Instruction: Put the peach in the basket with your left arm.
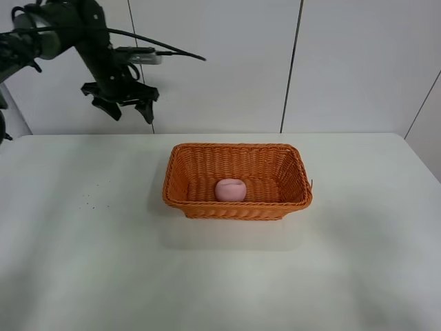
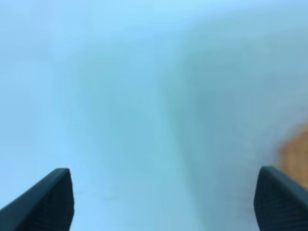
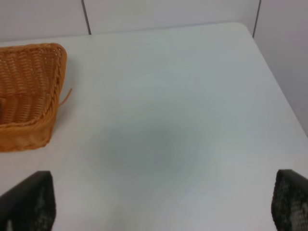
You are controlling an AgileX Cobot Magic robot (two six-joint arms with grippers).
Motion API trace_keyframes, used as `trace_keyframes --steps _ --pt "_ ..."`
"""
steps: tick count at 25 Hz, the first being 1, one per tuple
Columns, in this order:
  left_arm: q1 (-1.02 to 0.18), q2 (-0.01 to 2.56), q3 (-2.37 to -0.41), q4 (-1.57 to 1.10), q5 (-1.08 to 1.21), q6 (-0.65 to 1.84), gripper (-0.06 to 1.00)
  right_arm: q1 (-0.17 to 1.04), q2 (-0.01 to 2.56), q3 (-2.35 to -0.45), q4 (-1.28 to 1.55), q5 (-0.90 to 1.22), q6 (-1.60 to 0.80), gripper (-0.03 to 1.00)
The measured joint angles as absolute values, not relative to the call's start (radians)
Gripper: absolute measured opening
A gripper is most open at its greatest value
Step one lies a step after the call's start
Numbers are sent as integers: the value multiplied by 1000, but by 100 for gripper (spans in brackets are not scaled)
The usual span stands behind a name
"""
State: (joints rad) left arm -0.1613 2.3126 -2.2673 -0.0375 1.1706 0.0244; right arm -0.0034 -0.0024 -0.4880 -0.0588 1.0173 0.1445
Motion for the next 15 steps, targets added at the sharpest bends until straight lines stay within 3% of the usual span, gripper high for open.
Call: trace_keyframes --steps 7,15 --pt "-6 2313 -2267 -42 1171 24 86 -3 -2 -488 -59 1017 144 69" --pt "12 2263 -2151 -79 1170 23 85 -3 -2 -488 -59 1017 144 69"
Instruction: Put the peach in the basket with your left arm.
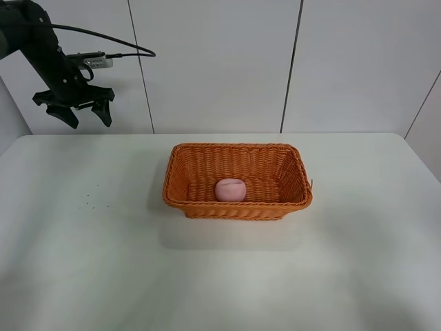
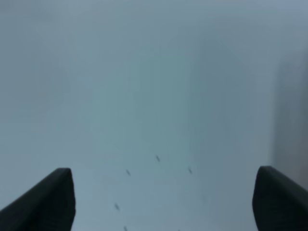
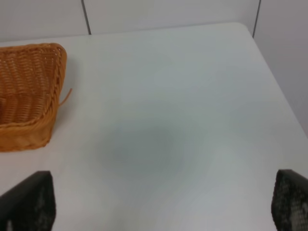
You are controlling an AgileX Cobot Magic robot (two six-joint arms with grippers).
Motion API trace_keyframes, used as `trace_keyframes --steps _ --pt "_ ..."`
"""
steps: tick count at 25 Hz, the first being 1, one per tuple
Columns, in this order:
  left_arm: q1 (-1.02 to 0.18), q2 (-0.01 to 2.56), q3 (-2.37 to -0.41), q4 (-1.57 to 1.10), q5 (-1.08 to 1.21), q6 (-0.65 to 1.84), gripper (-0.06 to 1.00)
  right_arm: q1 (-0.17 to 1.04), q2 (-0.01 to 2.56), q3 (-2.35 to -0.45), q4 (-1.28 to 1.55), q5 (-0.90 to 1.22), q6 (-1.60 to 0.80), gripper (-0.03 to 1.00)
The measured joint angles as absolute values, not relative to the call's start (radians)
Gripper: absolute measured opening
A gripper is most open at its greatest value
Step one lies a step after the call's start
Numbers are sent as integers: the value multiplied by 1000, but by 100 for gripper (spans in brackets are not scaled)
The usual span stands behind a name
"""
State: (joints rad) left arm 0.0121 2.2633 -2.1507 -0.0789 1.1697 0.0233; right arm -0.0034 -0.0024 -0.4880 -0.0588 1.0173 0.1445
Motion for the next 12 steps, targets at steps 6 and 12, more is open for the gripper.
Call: trace_keyframes --steps 6,12 --pt "12 2040 -1914 -98 1170 23 85 -3 -2 -488 -59 1017 144 69" --pt "12 1708 -1553 -99 1169 40 85 -3 -2 -488 -59 1017 144 69"
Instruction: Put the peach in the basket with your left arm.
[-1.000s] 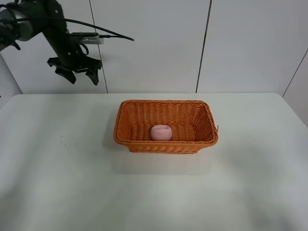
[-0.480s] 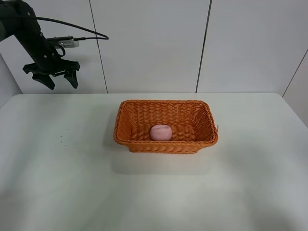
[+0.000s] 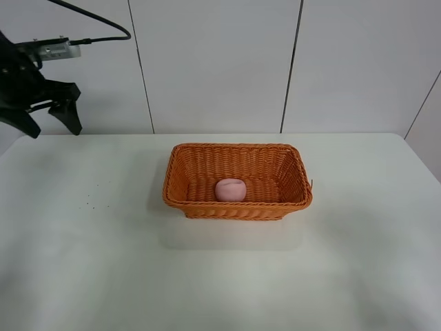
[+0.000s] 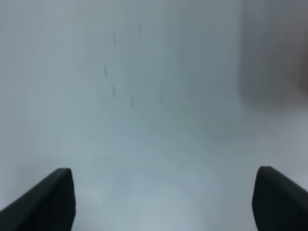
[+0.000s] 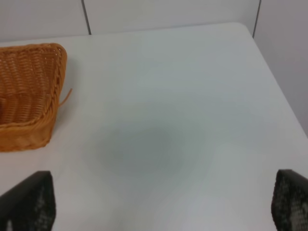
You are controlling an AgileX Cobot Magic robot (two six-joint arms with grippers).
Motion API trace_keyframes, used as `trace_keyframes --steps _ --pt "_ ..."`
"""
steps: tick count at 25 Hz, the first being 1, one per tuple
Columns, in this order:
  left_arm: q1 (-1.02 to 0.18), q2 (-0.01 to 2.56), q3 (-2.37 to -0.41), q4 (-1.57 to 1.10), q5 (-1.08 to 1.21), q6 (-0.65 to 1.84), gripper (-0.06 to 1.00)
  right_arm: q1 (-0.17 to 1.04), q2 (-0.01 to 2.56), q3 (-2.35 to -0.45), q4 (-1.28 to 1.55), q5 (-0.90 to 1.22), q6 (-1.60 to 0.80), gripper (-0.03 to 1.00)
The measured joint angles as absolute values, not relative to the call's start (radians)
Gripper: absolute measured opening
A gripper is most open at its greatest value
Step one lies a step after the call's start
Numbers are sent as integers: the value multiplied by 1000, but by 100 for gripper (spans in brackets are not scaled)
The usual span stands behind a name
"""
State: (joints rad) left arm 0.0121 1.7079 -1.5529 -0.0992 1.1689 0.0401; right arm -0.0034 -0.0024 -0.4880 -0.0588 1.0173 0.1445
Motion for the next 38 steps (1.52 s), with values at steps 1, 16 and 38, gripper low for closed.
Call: trace_keyframes --steps 1,16,38 --pt "12 1656 -1497 -99 1169 43 85 -3 -2 -488 -59 1017 144 69" --pt "12 833 -647 -70 1109 58 85 -3 -2 -488 -59 1017 144 69" --pt "12 14 -493 -69 1056 61 85 -3 -2 -488 -59 1017 144 69"
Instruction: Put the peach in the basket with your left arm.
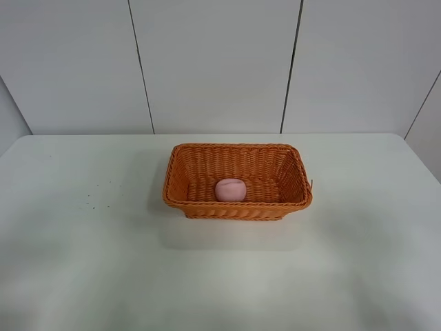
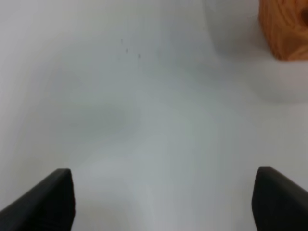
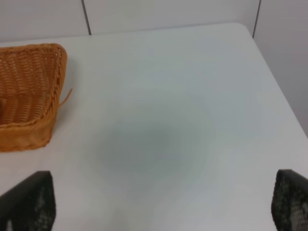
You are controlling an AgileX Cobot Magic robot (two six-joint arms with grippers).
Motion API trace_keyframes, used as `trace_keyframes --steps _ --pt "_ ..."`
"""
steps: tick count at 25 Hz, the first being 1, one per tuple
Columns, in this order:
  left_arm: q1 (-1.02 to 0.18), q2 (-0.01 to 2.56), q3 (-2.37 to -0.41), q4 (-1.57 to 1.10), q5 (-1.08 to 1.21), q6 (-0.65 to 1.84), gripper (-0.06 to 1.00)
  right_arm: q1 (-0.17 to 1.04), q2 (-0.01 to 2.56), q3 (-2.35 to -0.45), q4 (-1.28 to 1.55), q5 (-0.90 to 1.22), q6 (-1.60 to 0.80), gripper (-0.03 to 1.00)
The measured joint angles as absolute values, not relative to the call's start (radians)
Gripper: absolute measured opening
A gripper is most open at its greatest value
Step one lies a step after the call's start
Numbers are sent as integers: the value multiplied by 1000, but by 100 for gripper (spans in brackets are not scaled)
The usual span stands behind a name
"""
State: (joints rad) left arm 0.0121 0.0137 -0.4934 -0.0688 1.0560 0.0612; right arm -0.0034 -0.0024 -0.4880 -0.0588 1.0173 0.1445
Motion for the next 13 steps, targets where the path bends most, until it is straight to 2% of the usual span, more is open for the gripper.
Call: trace_keyframes --steps 13 --pt "12 -7 -493 -68 1057 60 85 -3 -2 -488 -59 1017 144 69"
